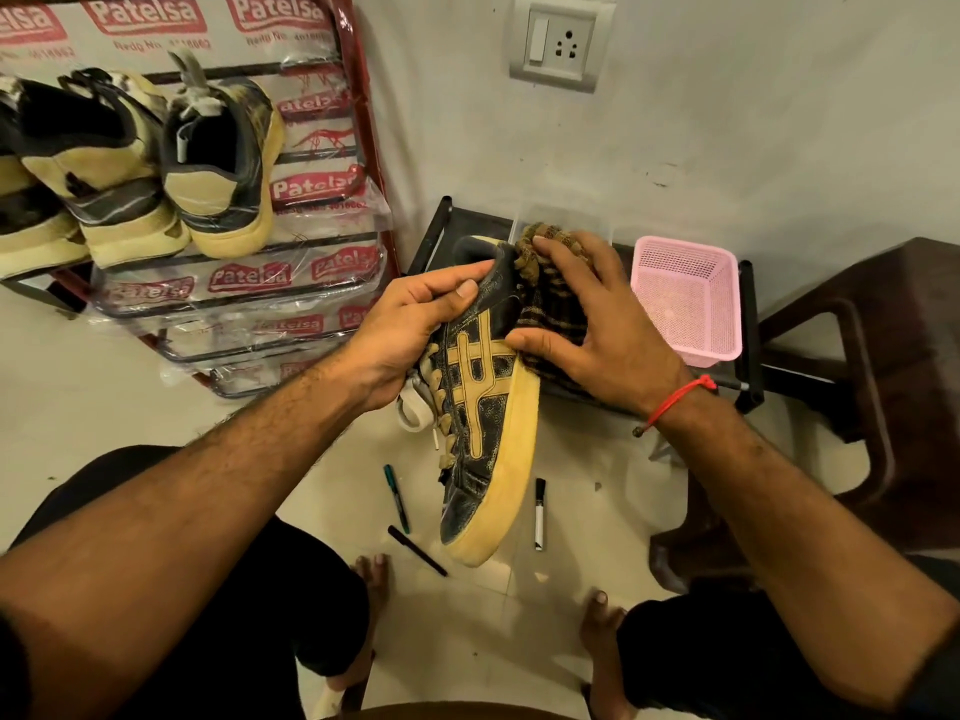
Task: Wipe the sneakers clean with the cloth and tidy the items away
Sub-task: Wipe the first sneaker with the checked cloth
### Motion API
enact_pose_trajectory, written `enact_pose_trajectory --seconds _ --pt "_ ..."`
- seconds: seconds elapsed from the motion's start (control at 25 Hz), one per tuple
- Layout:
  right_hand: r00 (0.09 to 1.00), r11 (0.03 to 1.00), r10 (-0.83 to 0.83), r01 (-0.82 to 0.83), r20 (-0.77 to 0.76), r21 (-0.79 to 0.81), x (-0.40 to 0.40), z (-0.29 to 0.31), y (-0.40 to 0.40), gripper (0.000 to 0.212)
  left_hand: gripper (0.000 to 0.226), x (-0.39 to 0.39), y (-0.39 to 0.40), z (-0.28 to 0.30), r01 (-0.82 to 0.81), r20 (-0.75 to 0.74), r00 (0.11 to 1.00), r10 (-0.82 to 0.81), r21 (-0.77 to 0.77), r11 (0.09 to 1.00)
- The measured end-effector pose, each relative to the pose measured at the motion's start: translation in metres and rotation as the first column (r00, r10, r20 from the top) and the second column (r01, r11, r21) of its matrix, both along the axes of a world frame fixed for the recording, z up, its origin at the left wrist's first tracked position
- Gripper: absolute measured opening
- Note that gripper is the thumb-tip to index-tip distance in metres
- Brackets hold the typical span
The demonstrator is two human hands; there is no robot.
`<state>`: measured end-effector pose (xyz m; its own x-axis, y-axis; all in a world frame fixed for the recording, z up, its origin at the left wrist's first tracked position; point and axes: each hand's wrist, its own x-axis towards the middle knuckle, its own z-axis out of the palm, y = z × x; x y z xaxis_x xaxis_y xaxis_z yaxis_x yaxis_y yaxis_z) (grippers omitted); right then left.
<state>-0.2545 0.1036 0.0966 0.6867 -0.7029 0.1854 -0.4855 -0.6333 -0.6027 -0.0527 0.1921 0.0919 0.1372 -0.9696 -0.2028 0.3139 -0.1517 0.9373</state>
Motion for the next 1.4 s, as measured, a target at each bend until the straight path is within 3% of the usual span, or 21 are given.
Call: enact_pose_trajectory --seconds 0.08,0.24,0.4,0.52,0.6,0.72,0.84,1.04,1.16,1.28,1.4 --pt "1.000 0.999 -0.014 0.014 0.000 -0.051 0.001 -0.005 0.000 0.072 0.034 0.000 -0.001 0.000 -0.023 -0.015 1.000 0.024 0.004 1.000" --pt "0.998 0.984 -0.063 0.064 0.009 -0.168 0.006 -0.006 0.013 0.046 0.033 0.000 -0.003 -0.002 -0.104 -0.061 0.992 0.107 0.040 0.994" --pt "0.967 0.967 0.220 -0.234 -0.130 -0.099 0.008 -0.002 0.033 0.052 0.033 0.009 -0.003 -0.005 -0.204 -0.003 0.979 0.204 0.077 0.976" --pt "0.840 0.868 0.472 -0.496 -0.266 -0.025 0.005 0.007 0.041 0.046 0.032 0.010 -0.003 -0.008 -0.204 0.086 0.976 0.198 0.069 0.976" --pt "0.800 0.833 0.523 -0.553 -0.294 -0.022 0.004 0.008 0.043 0.044 0.032 0.011 -0.004 -0.005 -0.179 0.104 0.980 0.172 0.064 0.982" --pt "0.894 0.887 0.429 -0.444 -0.130 -0.124 0.000 0.006 0.033 0.040 0.031 0.006 0.000 0.003 -0.019 0.082 0.997 0.014 0.058 0.998" --pt "0.976 0.952 0.214 -0.199 0.039 -0.234 -0.002 0.006 0.015 0.035 0.030 -0.004 0.004 0.004 0.079 0.018 0.997 -0.080 0.046 0.996" --pt "0.994 0.963 -0.031 0.058 0.106 -0.262 0.001 0.002 0.004 0.033 0.037 0.001 0.000 0.005 0.020 -0.027 0.999 -0.019 0.021 1.000" --pt "0.966 0.965 -0.176 0.208 0.191 -0.162 -0.008 0.005 -0.013 0.030 0.036 0.000 0.003 0.004 0.052 0.015 0.999 -0.052 0.018 0.998" --pt "0.977 0.974 -0.123 0.152 0.172 -0.165 -0.009 0.003 -0.010 0.027 0.036 -0.003 0.002 -0.001 0.037 0.030 0.999 -0.037 0.002 0.999" --pt "0.997 0.990 0.049 -0.039 0.067 -0.136 0.006 -0.003 0.021 0.031 0.035 0.001 0.000 -0.004 -0.070 0.034 0.997 0.070 0.001 0.998"
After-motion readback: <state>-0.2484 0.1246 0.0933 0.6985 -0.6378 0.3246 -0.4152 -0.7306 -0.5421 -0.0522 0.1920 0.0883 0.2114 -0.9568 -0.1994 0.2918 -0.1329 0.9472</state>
